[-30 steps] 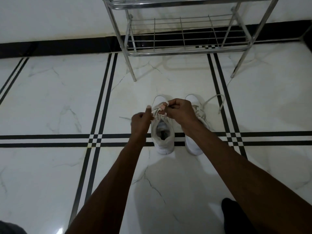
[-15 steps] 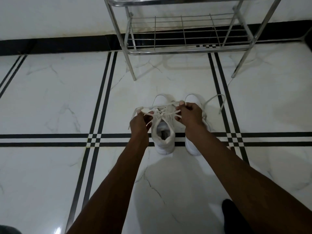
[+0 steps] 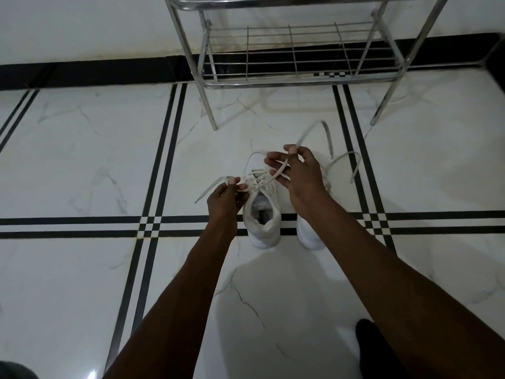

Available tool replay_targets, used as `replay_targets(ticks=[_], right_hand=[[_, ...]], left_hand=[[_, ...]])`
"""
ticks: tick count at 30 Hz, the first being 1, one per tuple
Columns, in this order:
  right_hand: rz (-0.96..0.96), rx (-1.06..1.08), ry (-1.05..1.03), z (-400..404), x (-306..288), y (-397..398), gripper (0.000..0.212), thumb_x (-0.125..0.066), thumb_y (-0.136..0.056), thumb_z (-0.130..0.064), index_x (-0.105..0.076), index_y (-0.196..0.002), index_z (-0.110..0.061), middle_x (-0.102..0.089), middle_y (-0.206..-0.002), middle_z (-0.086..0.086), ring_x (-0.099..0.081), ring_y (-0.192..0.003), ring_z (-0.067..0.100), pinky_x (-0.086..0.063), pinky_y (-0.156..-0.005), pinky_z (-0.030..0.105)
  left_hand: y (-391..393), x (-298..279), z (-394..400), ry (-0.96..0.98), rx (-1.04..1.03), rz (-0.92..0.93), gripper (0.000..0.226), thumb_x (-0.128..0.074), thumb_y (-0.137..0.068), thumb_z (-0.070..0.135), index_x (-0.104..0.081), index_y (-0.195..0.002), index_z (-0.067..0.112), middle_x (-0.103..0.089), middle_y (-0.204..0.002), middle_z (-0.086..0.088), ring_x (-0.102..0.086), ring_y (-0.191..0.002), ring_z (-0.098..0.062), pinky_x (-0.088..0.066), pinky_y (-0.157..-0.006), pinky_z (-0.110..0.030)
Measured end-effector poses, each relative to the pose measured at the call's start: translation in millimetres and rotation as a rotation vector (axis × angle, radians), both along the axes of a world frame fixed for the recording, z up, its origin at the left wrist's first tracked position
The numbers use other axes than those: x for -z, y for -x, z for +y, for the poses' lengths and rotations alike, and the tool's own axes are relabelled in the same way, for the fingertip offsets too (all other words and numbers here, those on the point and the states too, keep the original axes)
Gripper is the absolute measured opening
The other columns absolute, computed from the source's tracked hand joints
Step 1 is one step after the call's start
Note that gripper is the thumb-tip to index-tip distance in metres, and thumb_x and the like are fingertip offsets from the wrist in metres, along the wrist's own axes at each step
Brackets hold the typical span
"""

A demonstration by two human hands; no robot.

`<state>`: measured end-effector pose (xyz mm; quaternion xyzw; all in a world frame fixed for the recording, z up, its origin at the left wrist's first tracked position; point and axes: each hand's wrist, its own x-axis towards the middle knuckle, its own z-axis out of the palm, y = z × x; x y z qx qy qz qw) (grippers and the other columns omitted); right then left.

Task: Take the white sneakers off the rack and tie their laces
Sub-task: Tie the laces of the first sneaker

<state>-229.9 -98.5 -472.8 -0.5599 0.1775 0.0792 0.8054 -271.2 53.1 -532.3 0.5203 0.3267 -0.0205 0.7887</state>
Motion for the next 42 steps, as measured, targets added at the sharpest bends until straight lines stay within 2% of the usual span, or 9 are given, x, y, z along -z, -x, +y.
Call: replay_targets(ticks=[4,9,13,16,20,25,30,37,42], right_hand=[[0.175,-0.125,0.136,2.1,15.3,-1.3,0.034,-0.054,-0.100,-0.039,-0.061,-0.113,-0.009,-0.074,-0.111,0.014,-0.069,-0.110,0.030,-0.055,-0.098,0.045],[0.110,-0.291,0.314,0.6,33.9,10.0,0.026,-0.072,-0.089,-0.032,-0.075,-0.101,-0.009,-0.077,-0.103,0.013,-0.072,-0.104,0.030,-0.057,-0.097,0.047],[0.045,-0.284,0.409,-1.6,40.0,3.0,0.013,-0.072,-0.089,-0.021,-0.076,-0.095,-0.010,-0.078,-0.098,0.012,-0.074,-0.097,0.029,-0.059,-0.092,0.047],[0.043,-0.258,0.541,-2.5,52.3,-3.8,0.009,-0.070,-0.085,-0.026,-0.072,-0.078,-0.022,-0.078,-0.091,0.009,-0.075,-0.088,0.027,-0.061,-0.084,0.052],[0.055,-0.163,0.758,5.5,53.4,3.3,0.020,-0.066,-0.091,-0.024,-0.072,-0.094,-0.006,-0.076,-0.092,0.011,-0.071,-0.088,0.025,-0.059,-0.080,0.037],[0.193,-0.013,0.609,11.3,62.6,10.7,0.025,-0.064,-0.093,-0.022,-0.072,-0.096,0.001,-0.075,-0.094,0.018,-0.072,-0.089,0.031,-0.059,-0.086,0.042],[0.075,-0.084,0.619,10.6,58.4,16.4,0.015,-0.067,-0.092,-0.024,-0.068,-0.087,-0.010,-0.076,-0.090,0.011,-0.073,-0.085,0.027,-0.060,-0.083,0.047],[0.016,-0.147,0.773,9.2,51.6,15.0,0.023,-0.058,-0.098,-0.027,-0.060,-0.105,-0.005,-0.068,-0.099,0.009,-0.062,-0.091,0.024,-0.047,-0.078,0.031],[0.077,-0.070,0.793,8.8,60.6,14.2,0.027,-0.059,-0.097,-0.025,-0.061,-0.106,0.000,-0.069,-0.109,0.017,-0.064,-0.102,0.032,-0.043,-0.077,0.031]], left_hand=[[-1.2,-0.9,-0.1,-0.040,0.065,-0.017,0.025,-0.066,-0.098,0.031,-0.071,-0.099,0.007,-0.071,-0.097,-0.011,-0.066,-0.091,-0.022,-0.058,-0.096,-0.040],[-1.0,1.4,-3.8,-0.171,0.175,-0.055,0.034,-0.074,-0.091,0.037,-0.075,-0.098,0.004,-0.072,-0.081,-0.002,-0.068,-0.082,-0.017,-0.059,-0.091,-0.038],[1.1,3.1,-1.2,-0.395,0.225,-0.134,0.031,-0.074,-0.090,0.037,-0.078,-0.095,0.007,-0.078,-0.092,-0.011,-0.075,-0.095,-0.031,-0.061,-0.090,-0.047],[-1.9,9.1,1.8,-0.489,0.172,-0.104,0.026,-0.067,-0.093,0.035,-0.070,-0.088,0.010,-0.077,-0.086,-0.009,-0.076,-0.087,-0.030,-0.061,-0.088,-0.051],[-2.6,13.9,-3.9,-0.368,-0.022,0.053,0.012,-0.050,-0.103,0.019,-0.055,-0.094,0.013,-0.073,-0.104,-0.013,-0.076,-0.090,-0.025,-0.062,-0.087,-0.040],[-2.6,16.7,-17.0,-0.307,-0.151,0.230,0.024,-0.050,-0.102,0.030,-0.063,-0.101,0.008,-0.071,-0.107,-0.016,-0.070,-0.100,-0.031,-0.058,-0.093,-0.047],[0.0,13.1,-5.6,-0.252,-0.048,0.132,0.030,-0.061,-0.100,0.031,-0.070,-0.095,0.002,-0.073,-0.089,-0.012,-0.069,-0.084,-0.024,-0.058,-0.070,-0.031],[-2.2,14.9,-12.4,-0.390,-0.005,0.095,0.028,-0.066,-0.091,0.040,-0.066,-0.095,0.012,-0.074,-0.096,-0.010,-0.072,-0.096,-0.030,-0.059,-0.093,-0.052],[0.8,12.3,-23.8,-0.406,-0.106,0.149,0.015,-0.057,-0.099,0.029,-0.061,-0.097,0.014,-0.071,-0.101,-0.008,-0.069,-0.099,-0.029,-0.057,-0.095,-0.050]])
